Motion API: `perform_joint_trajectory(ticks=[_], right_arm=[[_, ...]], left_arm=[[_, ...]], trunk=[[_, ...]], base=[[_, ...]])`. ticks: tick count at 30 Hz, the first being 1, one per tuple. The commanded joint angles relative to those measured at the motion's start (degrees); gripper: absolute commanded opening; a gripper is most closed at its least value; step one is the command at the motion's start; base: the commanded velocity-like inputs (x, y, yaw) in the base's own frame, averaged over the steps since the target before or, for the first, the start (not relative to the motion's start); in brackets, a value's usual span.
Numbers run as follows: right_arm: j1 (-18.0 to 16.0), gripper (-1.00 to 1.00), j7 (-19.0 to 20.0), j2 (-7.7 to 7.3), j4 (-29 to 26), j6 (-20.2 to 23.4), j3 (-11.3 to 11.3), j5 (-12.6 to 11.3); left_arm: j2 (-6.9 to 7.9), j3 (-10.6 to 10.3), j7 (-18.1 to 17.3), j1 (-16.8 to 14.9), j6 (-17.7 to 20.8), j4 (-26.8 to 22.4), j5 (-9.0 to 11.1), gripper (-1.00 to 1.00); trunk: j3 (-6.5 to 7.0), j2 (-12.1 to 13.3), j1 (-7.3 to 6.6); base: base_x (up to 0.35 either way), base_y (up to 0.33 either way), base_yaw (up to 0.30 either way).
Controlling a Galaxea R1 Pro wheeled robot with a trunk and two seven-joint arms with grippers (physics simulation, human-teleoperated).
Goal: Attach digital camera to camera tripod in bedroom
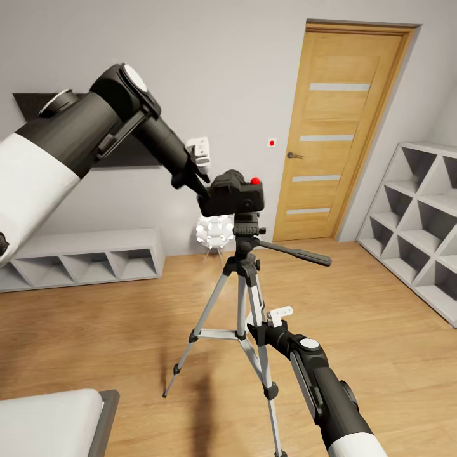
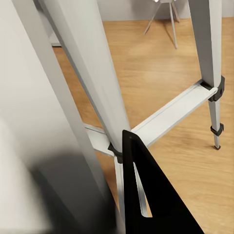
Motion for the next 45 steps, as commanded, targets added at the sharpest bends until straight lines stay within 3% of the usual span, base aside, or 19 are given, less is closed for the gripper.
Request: perform_joint_trajectory(ticks=[1, 11, 14, 21, 28, 33, 36, 39, 45], right_arm=[[0.0, -1.00, 0.4, 0.04, 0.0, 0.3, 0.0, 0.8], [0.0, -1.00, 0.4, 0.04, 0.0, 0.3, 0.0, 0.8], [0.0, -1.00, 0.4, 0.04, 0.0, 0.3, 0.0, 0.8], [0.0, -1.00, 0.4, 0.04, 0.0, 0.3, 0.0, 0.8], [0.0, -1.00, 0.5, 0.04, 0.0, 0.3, 0.0, 0.8], [0.0, -1.00, 0.5, 0.04, 0.0, 0.3, 0.0, 0.7], [0.0, -1.00, 0.5, 0.04, 0.0, 0.3, 0.0, 0.7], [0.0, -1.00, 0.5, 0.01, 0.0, 0.3, 0.0, 0.7], [0.0, -1.00, 0.5, -0.04, 0.0, 0.3, 0.0, 0.7]], left_arm=[[0.02, -0.6, -0.4, -0.1, 0.6, 0.0, -0.4, -1.00], [0.01, -0.9, -0.4, -0.1, 0.7, 0.2, 0.1, -1.00], [-0.10, 0.4, -0.4, -0.1, 0.9, 0.1, 0.2, -1.00], [-0.46, 7.1, -0.2, -0.1, 1.1, 0.2, -0.1, -1.00], [-0.77, 7.9, 0.5, -0.1, 1.1, 0.3, -0.3, -1.00], [-2.34, 7.8, 3.7, -0.1, 1.1, 0.9, -0.5, -1.00], [-4.92, 7.9, 6.9, -0.1, 0.9, 3.3, -0.7, -1.00], [-6.65, 7.9, 7.7, -0.1, 0.6, 6.2, -0.7, -1.00], [-7.32, 7.3, 7.7, -0.1, 0.5, 8.0, -1.3, -1.00]], trunk=[[-0.13, -0.1, 0.04], [-0.13, -0.1, 0.04], [-0.13, -0.1, 0.04], [-0.13, -0.1, 0.04], [-0.13, -0.1, 0.04], [-0.13, -0.1, 0.04], [-0.13, -0.1, 0.04], [-0.13, -0.1, 0.04], [-0.13, -0.1, 0.04]], base=[[0.000, 0.000, 0.000], [0.000, 0.000, 0.000], [0.000, 0.000, 0.000], [0.000, 0.000, 0.000], [0.000, 0.000, 0.000], [0.000, 0.000, 0.000], [0.000, 0.000, 0.000], [0.000, 0.000, 0.000], [0.000, 0.000, 0.000]])
